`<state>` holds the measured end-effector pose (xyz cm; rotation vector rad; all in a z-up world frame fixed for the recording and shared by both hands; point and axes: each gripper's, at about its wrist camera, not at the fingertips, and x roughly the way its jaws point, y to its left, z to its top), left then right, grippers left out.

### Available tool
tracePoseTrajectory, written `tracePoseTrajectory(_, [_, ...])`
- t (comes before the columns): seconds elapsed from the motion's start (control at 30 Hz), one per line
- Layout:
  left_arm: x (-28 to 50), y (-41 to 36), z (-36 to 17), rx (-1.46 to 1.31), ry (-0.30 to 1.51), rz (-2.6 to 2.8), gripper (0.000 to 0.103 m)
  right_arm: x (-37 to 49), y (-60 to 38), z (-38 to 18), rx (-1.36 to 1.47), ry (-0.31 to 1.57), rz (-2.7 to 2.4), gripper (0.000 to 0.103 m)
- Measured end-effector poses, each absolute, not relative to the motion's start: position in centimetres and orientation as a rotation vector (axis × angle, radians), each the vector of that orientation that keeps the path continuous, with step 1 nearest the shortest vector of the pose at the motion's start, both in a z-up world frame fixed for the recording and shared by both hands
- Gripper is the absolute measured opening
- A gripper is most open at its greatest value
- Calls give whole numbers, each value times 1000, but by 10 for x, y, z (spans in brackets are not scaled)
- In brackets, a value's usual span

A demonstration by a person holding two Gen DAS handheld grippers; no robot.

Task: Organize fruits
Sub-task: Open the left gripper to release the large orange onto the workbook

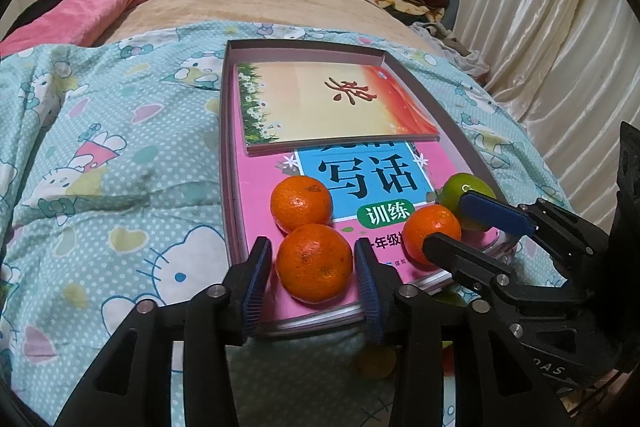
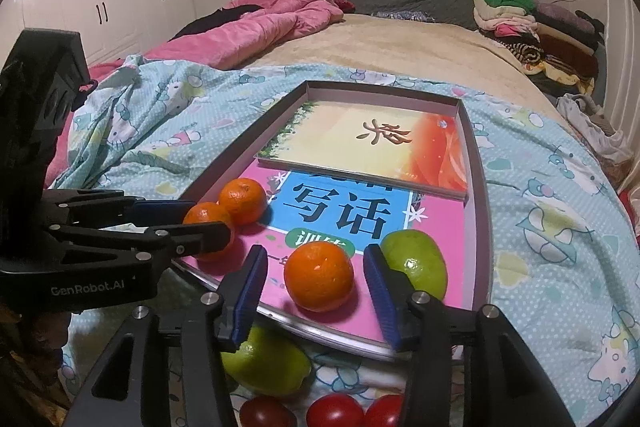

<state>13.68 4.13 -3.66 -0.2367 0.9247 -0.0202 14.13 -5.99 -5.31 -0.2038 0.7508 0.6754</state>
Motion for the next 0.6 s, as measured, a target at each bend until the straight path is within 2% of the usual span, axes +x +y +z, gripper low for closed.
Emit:
tracePoseTrajectory(0.47, [132,46,-29,-244,886,-4,58,141,-64,-48,-188,731,672,57])
tracePoseTrajectory(0.57, [131,48,-27,-254,877,-1,59,139,-64,-46,-188,720,672,61])
tracePoseTrajectory(0.6, [131,48,-26,-256,874,3,64,139,-65,-46,-188,715,672,63])
